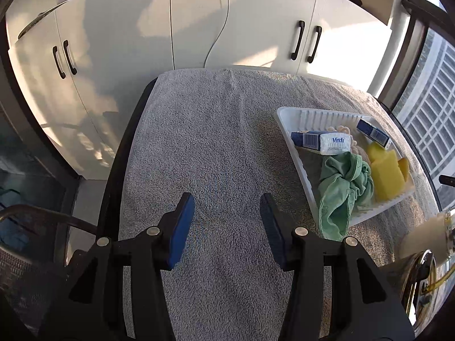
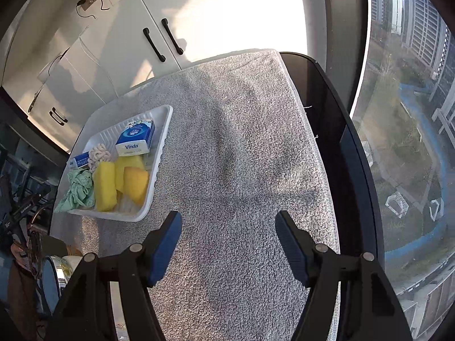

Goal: Organize soft objects
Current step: 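Move both grippers back toward the last egg sponge beside the mug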

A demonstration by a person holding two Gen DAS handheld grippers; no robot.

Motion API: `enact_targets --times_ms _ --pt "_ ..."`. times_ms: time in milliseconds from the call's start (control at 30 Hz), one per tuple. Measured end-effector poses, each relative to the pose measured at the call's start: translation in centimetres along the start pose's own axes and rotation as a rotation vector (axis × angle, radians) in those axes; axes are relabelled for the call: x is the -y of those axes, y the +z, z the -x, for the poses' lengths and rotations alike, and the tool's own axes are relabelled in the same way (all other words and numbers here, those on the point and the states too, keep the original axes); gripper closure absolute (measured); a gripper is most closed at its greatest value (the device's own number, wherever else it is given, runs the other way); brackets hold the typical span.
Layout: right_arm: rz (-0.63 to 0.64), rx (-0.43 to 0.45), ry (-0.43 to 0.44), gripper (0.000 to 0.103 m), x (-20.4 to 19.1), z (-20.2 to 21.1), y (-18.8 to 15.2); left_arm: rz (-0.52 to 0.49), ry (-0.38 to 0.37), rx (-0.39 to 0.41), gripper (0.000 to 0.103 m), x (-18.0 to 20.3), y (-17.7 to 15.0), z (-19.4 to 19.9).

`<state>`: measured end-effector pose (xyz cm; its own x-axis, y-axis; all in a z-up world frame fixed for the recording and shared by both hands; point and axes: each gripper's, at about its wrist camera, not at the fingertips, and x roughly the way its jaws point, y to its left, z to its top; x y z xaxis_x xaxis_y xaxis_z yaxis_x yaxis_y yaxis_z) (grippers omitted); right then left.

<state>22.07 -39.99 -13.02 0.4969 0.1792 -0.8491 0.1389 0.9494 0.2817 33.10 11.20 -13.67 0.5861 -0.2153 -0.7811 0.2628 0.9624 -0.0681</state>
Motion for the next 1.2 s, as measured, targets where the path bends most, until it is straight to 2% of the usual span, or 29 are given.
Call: enact_targets --times_ms 100,333,567,733,933,1133,1200 --pt "0.026 0.010 -0.015 0.032 0.6 1.4 -2.3 0.005 -0.004 0.013 0.057 -0.6 -2.4 1.6" --pt "0.093 0.021 -0.051 0.032 1.0 4.1 -8.4 -0.054 0.021 0.011 0.057 -0.8 -9.1 4.4" --pt "0.135 0.028 -0.035 0.032 0.1 6.0 -14.0 -0.048 -0.037 -0.006 0.057 -0.1 -14.8 6.9" --pt "0.170 0.022 -0.017 0.032 -1.8 6.8 -17.5 -0.052 -0.076 -0.003 0.057 1.4 -17.7 9.1" --pt "0.214 0.016 0.008 0.032 -4.8 7.2 -21.7 -0.084 -0.089 0.005 0.057 4.2 -20.8 10.9" --pt "0.229 0.003 0.073 0.032 -7.9 7.3 -25.7 -0.138 -0.157 -0.019 0.057 7.9 -23.4 12.0" --pt "0.240 0.004 0.095 0.032 -9.1 7.6 -27.2 -0.146 -0.201 -0.024 0.057 9.2 -23.8 12.4"
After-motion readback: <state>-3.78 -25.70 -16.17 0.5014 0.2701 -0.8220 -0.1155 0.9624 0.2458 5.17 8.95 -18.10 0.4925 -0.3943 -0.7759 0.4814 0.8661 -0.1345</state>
